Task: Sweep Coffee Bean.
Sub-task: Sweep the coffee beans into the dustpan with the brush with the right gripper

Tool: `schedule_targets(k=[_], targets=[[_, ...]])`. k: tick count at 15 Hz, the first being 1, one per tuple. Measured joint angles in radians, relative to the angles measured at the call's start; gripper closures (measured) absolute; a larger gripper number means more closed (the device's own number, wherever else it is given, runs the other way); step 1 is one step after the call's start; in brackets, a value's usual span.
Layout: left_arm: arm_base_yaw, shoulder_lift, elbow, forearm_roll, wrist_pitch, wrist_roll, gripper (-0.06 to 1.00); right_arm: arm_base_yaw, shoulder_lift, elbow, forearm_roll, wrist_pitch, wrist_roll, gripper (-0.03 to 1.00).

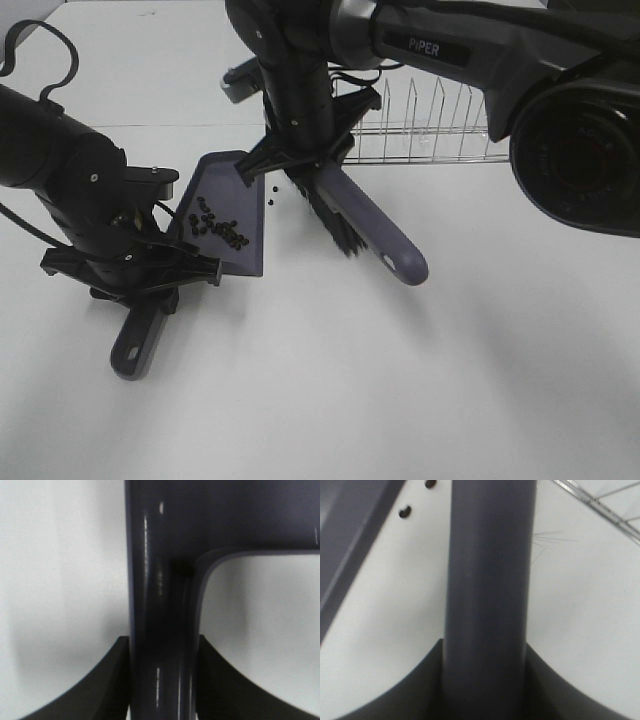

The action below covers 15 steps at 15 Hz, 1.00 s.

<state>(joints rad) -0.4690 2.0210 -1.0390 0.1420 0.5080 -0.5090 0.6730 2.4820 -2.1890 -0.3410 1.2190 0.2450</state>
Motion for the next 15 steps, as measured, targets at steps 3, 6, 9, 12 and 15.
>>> schedule_targets(k=[3,6,9,12,15], targets=[[0.0,0.0,0.0,0.0,0.001,0.0,0.6,-0.009,0.001,0.047,0.039,0.009,0.001,0.67],[0.0,0.001,0.0,0.0,0.0,0.0,0.6,-0.009,0.038,0.016,0.203,0.007,-0.018,0.67],[0.0,0.001,0.0,0.0,0.0,0.0,0.6,-0.009,0.068,-0.02,0.302,0.009,-0.025,0.67],[0.0,0.001,0.0,0.0,0.0,0.0,0.6,-0.009,0.068,-0.08,0.375,0.01,-0.025,0.67],[0.0,0.001,0.0,-0.002,0.0,0.0,0.6,-0.009,0.07,-0.14,0.452,0.001,-0.025,0.67]])
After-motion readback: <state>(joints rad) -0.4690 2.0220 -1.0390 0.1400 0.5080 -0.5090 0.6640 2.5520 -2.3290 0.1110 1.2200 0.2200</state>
